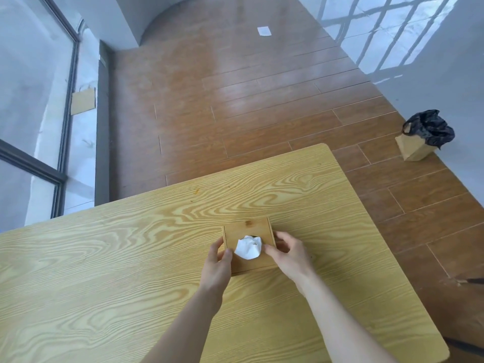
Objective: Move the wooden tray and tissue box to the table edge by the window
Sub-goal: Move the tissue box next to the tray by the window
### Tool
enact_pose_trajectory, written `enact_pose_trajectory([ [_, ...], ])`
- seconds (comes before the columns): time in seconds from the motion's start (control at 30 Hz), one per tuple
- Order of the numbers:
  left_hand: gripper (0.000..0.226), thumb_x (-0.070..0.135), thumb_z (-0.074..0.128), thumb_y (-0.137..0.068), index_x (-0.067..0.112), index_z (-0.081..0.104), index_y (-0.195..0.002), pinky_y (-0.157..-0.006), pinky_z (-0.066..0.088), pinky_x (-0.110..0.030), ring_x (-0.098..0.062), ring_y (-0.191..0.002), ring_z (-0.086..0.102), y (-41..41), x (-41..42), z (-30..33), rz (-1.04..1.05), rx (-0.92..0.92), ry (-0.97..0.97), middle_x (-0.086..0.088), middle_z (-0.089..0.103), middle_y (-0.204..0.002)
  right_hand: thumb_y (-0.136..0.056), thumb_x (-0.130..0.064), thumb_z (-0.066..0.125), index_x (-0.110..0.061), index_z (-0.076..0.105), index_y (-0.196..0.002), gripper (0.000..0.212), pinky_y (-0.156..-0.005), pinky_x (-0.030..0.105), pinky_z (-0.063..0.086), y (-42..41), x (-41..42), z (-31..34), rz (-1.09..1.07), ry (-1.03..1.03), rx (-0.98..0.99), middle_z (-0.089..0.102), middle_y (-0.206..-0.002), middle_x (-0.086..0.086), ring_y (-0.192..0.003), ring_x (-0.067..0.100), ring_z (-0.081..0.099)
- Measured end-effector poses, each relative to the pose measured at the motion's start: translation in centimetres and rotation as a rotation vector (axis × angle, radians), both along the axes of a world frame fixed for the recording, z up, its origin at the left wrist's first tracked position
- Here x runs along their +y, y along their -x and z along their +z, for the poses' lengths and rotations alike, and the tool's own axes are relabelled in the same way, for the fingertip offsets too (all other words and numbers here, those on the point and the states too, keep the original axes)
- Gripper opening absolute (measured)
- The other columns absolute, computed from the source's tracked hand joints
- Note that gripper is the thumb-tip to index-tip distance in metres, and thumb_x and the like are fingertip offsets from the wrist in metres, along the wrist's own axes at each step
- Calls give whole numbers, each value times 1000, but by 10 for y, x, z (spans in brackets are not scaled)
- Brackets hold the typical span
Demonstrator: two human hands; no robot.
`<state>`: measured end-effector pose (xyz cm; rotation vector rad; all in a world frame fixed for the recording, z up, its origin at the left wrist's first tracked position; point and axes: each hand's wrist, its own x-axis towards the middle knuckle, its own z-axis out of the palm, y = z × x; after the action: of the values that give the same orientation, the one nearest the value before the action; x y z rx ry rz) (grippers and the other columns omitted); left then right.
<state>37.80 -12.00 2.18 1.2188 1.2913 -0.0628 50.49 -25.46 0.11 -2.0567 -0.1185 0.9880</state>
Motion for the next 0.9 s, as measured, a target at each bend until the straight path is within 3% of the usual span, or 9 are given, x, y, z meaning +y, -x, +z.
enact_pose_trajectory([
  [0.17,42,31,50,-100,37,45,-142,-94,44,-36,-20,-115,57,16,11,8,28,-9,-16,-3,61,-129,-81,-40,81,-32,69,-126,48,-91,27,54,17,12,7,12,-35,16,74,-107,-15,-102,-1,65],
  [0.27,40,29,50,-101,36,46,-140,-89,43,-34,-16,-109,57,29,21,16,45,-44,-22,0,61,-126,-78,-44,80,-32,69,-127,51,-97,32,55,29,24,12,32,-54,10,75,-111,-15,-106,0,67],
  [0.37,38,28,50,-101,34,48,-138,-81,43,-32,-12,-100,57,46,36,25,62,-62,-51,0,61,-121,-80,-39,80,-33,72,-119,41,-93,28,56,43,41,23,49,-83,-13,77,-105,-17,-100,-3,69],
  [0.43,39,30,51,-100,34,48,-139,-88,45,-35,-14,-104,58,59,47,31,80,-80,-58,0,61,-121,-81,-35,81,-33,73,-117,36,-89,27,57,54,55,31,60,-107,-30,77,-103,-17,-98,-2,69],
  [0.5,41,31,52,-100,34,47,-141,-95,44,-38,-18,-111,56,74,60,36,101,-93,-61,-2,59,-126,-80,-37,81,-32,73,-118,39,-92,30,58,66,70,39,79,-116,-51,77,-106,-16,-101,1,69],
  [0.67,41,30,52,-101,32,47,-142,-92,42,-35,-18,-110,56,121,100,50,149,-152,-84,-5,58,-128,-81,-41,81,-29,69,-127,49,-97,35,56,106,117,59,126,-101,-99,73,-112,-15,-108,8,67],
  [0.77,42,30,52,-100,32,47,-142,-95,43,-37,-20,-114,55,158,133,54,187,-179,-91,-5,57,-130,-84,-40,80,-25,64,-133,54,-94,29,51,140,153,73,153,-90,-119,67,-112,-13,-104,6,61],
  [0.9,37,32,53,-99,34,51,-136,-93,44,-37,-20,-114,58,220,189,59,222,-212,-99,-4,61,-127,-86,-38,80,-23,60,-138,58,-91,28,49,198,213,85,185,-78,-152,59,-97,-21,-94,3,60],
])
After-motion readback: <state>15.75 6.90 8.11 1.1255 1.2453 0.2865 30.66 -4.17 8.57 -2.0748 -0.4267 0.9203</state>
